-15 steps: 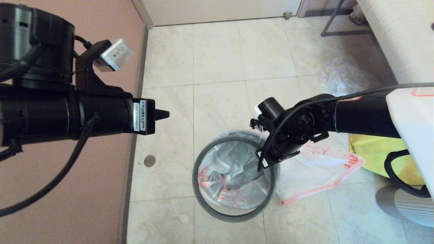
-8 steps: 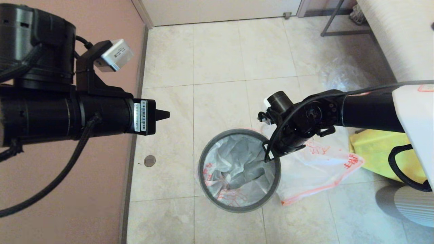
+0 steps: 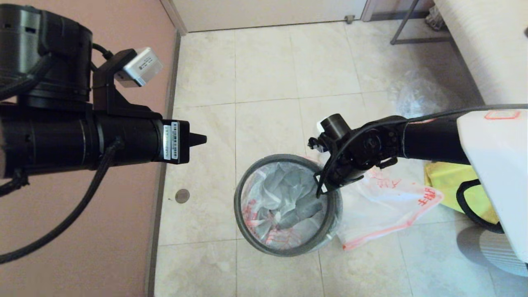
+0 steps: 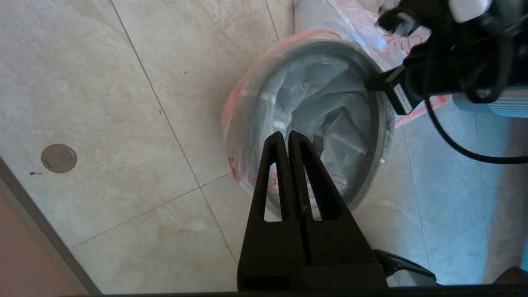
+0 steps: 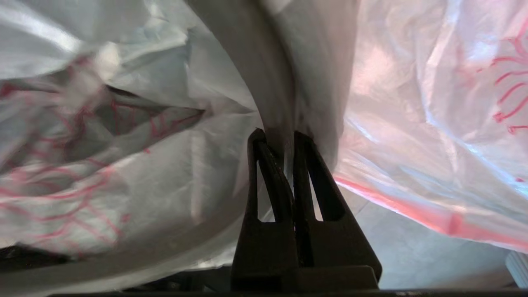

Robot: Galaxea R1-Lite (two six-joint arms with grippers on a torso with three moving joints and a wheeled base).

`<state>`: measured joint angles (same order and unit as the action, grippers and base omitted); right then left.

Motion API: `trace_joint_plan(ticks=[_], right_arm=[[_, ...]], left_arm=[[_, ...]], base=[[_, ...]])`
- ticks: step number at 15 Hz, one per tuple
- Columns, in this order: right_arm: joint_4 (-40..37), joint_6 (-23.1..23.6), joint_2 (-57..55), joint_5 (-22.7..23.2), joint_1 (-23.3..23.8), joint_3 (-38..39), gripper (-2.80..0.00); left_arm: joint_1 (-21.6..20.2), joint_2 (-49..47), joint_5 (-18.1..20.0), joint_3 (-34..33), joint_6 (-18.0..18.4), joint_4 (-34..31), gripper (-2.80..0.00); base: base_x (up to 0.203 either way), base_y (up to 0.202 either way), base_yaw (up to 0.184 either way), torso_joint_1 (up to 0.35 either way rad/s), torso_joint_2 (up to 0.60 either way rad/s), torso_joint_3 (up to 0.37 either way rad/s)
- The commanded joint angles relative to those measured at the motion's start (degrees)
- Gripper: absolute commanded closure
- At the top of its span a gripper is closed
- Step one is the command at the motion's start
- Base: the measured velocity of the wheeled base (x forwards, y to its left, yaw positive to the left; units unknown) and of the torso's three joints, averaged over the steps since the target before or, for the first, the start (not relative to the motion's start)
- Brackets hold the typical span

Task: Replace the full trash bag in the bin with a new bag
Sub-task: Place the trash can ring on the trash can

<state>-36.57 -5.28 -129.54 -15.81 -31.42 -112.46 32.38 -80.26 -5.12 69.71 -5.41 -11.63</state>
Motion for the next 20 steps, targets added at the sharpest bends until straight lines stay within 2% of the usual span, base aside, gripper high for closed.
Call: trace_joint_plan(ticks=[1, 6, 14, 20], right_arm=[[-0.42, 0.12, -0.16, -0.18, -0.13, -0.13, 0.0], [-1.99, 0.19, 3.68, -1.73, -0.49, 0.4, 0.0], [-1.09, 1.43, 0.66, -2.38, 1.43, -0.04, 0.0], [-0.48, 2.38, 0.71, -2.38, 1.15, -0.2, 0.0]], left_arm=[[-0.03, 0.11, 0.02, -0.01, -0.03, -0.06, 0.0], [-0.03, 0.46, 0.01, -0.01, -0.03, -0.06, 0.0], [-0.06, 0.17, -0.05, 0.07, -0.03, -0.06, 0.0], [-0.03, 0.18, -0.07, 0.08, -0.03, -0.06, 0.0]], base=[[0.0, 0.0, 0.0, 0.0, 0.0, 0.0], [0.0, 0.0, 0.0, 0.0, 0.0, 0.0], [0.0, 0.0, 0.0, 0.0, 0.0, 0.0], [0.0, 0.0, 0.0, 0.0, 0.0, 0.0]])
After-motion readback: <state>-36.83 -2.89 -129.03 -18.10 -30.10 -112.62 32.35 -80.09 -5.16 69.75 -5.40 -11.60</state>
